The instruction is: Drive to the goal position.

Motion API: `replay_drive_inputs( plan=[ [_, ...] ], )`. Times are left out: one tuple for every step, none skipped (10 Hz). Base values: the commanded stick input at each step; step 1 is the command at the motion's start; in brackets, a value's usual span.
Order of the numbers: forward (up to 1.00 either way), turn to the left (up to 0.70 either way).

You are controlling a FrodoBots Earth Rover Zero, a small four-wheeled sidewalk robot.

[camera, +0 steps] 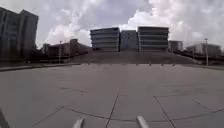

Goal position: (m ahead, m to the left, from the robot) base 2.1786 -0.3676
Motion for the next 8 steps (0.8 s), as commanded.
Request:
replay_drive_inputs(
  plan=[
    [0.7, 0.03],
    [0.7, 0.03],
    [0.7, 0.0],
    [0.7, 0.01],
    [0.7, 0.01],
    [0.7, 0.02],
    [0.7, 0.02],
    [0.7, 0.02]
  ],
)
